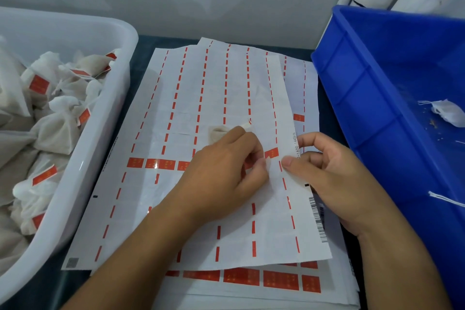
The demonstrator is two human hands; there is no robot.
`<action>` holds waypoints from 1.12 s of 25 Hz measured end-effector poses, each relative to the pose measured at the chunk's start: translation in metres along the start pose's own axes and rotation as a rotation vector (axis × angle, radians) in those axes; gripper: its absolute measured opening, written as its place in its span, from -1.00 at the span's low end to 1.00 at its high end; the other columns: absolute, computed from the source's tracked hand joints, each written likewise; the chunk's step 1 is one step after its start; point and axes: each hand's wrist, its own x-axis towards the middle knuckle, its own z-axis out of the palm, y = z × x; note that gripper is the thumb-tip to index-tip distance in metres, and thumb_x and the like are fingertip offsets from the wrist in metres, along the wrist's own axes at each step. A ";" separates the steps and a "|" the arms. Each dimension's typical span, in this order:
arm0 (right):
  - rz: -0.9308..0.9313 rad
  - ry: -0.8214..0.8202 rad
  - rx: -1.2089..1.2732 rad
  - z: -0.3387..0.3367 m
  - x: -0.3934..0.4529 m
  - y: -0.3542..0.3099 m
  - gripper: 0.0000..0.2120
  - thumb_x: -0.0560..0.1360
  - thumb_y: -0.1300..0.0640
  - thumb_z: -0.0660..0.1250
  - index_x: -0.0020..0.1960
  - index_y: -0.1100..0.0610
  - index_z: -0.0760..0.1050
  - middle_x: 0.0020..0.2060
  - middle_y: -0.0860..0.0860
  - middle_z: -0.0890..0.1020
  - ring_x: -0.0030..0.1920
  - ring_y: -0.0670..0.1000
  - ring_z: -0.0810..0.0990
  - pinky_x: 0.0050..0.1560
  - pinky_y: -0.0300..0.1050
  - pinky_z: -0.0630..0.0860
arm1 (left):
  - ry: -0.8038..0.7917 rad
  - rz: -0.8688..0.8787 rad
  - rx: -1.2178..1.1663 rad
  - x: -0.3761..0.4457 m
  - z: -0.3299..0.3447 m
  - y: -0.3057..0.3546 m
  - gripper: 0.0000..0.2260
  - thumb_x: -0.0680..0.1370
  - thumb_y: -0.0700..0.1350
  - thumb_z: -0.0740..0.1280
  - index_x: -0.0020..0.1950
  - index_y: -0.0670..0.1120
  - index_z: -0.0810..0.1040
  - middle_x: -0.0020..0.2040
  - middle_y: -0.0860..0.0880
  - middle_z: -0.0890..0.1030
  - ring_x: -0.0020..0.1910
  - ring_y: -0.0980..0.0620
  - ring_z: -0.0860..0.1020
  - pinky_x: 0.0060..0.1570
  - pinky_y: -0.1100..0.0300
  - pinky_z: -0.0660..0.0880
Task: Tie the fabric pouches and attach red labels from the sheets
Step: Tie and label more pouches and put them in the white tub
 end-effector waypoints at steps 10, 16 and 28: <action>0.089 0.288 -0.578 -0.007 -0.008 -0.003 -0.66 0.52 -0.17 0.43 0.22 -0.18 0.41 -0.02 -0.19 0.70 -0.11 -0.11 0.70 -0.11 -0.11 0.65 | 0.209 -0.017 -0.011 -0.005 -0.022 -0.003 -0.86 0.58 0.12 0.36 -0.13 0.22 0.44 -0.15 0.28 0.47 -0.08 0.17 0.52 -0.27 0.45 0.46; -0.271 0.145 -0.554 0.025 -0.007 -0.045 -0.77 0.53 -0.22 0.31 0.16 -0.42 0.41 -0.08 -0.34 0.62 -0.07 -0.36 0.61 -0.35 -0.42 0.55 | 0.252 0.095 0.119 -0.003 -0.022 -0.003 -0.91 0.53 0.01 0.47 -0.03 0.03 0.66 -0.09 0.14 0.56 -0.28 0.18 0.50 -0.27 0.26 0.60; -0.279 0.191 -0.344 0.041 0.029 -0.023 -0.84 0.59 0.10 0.42 -0.13 -0.12 0.60 -0.26 -0.22 0.70 -0.23 -0.13 0.72 -0.24 -0.27 0.67 | 0.337 0.031 0.122 0.002 -0.016 -0.014 -0.78 0.61 0.17 0.26 0.03 0.09 0.63 -0.03 0.12 0.62 -0.21 0.16 0.54 -0.21 0.30 0.60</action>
